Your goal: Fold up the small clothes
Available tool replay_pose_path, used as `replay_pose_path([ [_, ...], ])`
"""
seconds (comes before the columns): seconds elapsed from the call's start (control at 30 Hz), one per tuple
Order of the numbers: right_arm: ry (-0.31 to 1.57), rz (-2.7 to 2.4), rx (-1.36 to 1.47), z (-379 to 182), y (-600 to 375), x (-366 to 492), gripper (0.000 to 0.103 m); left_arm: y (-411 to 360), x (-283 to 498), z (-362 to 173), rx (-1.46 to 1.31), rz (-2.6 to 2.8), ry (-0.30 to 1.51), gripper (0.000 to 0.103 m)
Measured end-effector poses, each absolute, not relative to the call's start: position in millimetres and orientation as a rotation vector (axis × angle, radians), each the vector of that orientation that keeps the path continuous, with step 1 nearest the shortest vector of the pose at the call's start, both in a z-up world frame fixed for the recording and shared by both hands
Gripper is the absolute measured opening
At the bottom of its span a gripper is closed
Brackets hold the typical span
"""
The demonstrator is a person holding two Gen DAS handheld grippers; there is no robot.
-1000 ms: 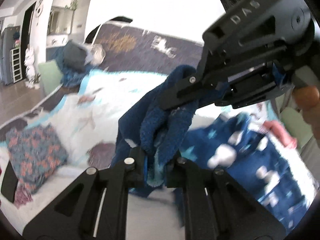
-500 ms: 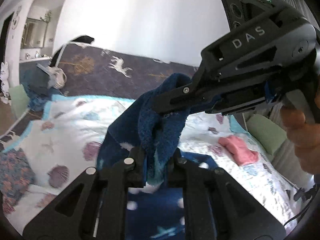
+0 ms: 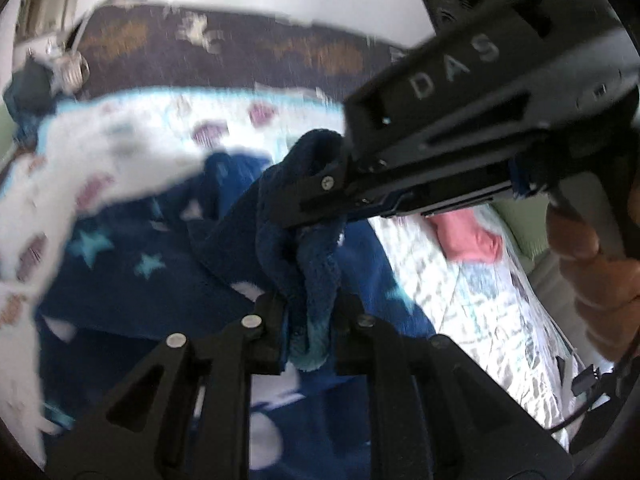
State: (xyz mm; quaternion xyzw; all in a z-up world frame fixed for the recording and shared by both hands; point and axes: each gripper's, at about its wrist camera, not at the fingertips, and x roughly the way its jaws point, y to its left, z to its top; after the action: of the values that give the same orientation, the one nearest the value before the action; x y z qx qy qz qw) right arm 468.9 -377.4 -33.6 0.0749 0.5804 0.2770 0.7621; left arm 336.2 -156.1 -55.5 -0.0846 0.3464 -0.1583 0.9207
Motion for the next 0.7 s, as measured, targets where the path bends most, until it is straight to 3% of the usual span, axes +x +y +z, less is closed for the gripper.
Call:
replay_pose_path([
  [0.23,1.347,0.529,0.28,-107.0,-423.2,485.0,0.008,-178.9,356.3,-102.5,-0.162,-0.344,0.864,0.018],
  [0.43,1.393,0.432,0.261,-149.3,-434.2,492.8,0.008,-195.8,355.0,-123.0,-0.122,-0.365,0.871,0.038],
  [0.5,1.395,0.405,0.141,-153.9,-428.9,491.6,0.009,-201.5,349.5,-121.0,-0.098,-0.399,0.868,0.048],
  [0.57,1.374,0.404,0.01,-148.6,-418.8,486.4,0.01,-201.7,343.9,-111.6,-0.074,-0.443,0.867,0.049],
  [0.7,1.328,0.289,-0.16,-123.9,-408.7,478.6,0.022,-185.4,331.7,-85.9,-0.055,-0.48,0.83,0.05],
])
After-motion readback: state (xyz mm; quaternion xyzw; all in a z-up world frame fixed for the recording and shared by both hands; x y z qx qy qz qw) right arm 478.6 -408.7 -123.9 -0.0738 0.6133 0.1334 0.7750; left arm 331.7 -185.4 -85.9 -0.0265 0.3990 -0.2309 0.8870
